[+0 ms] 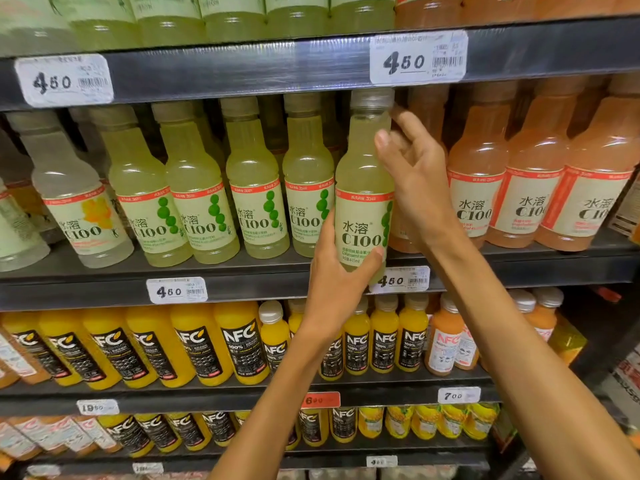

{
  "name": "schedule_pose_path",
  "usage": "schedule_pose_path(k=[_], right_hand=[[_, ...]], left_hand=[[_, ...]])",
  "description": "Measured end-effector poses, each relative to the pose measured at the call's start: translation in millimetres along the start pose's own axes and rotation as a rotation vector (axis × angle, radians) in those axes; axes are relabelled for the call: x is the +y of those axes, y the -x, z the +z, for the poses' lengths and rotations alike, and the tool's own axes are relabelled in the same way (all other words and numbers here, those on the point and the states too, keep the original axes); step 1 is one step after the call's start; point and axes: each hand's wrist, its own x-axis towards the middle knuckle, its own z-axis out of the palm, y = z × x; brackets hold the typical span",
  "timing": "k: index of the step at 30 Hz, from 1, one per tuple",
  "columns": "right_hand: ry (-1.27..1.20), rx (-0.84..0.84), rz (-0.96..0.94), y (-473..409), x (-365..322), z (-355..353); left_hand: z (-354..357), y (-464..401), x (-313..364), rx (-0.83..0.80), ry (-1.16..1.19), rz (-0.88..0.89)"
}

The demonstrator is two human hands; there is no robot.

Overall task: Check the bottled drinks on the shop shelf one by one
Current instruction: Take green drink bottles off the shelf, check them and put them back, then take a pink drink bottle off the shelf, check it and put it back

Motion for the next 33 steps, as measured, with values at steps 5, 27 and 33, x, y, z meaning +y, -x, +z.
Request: schedule_pose_path(k=[5, 27, 33], right_hand=[[0.101, -0.021, -0.016, -4, 7, 0], [0.586, 0.278, -0.327, 9, 27, -1], [0.716, 0.335, -0.395, 5, 33, 5]], left_hand=[[7, -3, -5, 0.109, -0.108, 0.046], [33, -13, -14, 0.508, -0.768, 0.218], [37, -19, -15, 0.524, -0.868, 0.235]])
